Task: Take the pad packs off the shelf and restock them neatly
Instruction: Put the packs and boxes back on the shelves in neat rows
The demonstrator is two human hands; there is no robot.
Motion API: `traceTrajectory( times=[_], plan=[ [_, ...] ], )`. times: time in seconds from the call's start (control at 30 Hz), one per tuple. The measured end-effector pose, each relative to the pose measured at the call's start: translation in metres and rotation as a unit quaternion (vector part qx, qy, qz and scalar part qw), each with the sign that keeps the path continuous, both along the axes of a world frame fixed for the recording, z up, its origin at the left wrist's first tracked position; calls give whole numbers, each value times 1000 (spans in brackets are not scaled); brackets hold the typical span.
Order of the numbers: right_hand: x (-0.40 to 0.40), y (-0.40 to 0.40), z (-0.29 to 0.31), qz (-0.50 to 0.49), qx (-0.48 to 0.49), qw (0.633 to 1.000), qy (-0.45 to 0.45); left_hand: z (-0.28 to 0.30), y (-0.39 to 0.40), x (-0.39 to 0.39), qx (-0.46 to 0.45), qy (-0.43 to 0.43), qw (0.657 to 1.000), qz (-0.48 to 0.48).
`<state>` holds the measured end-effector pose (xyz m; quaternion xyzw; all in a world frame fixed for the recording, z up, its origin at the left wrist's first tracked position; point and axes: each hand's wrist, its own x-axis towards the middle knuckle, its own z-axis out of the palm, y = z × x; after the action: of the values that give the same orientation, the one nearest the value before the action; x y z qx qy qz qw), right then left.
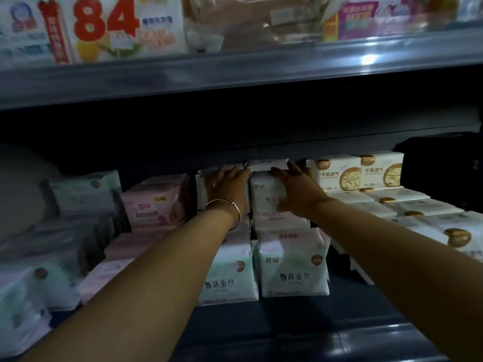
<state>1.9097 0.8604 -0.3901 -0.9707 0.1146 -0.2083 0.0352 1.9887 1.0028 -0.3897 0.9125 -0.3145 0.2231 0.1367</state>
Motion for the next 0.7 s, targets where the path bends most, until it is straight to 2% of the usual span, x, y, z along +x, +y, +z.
traceTrajectory(
  times=[0.2,0.5,0.63,0.7],
  plan=[
    [21,-9,-5,-2,-7,999,-33,-5,2,18,5,-45,999,11],
    [35,-6,3,9,0,1000,18,-9,5,24,7,-31,999,4],
    [35,-11,9,0,74,997,36,-3,13,20,15,-20,998,57],
    [36,-15,12,-15,69,996,52,3,16,25,11,12,995,95]
  ],
)
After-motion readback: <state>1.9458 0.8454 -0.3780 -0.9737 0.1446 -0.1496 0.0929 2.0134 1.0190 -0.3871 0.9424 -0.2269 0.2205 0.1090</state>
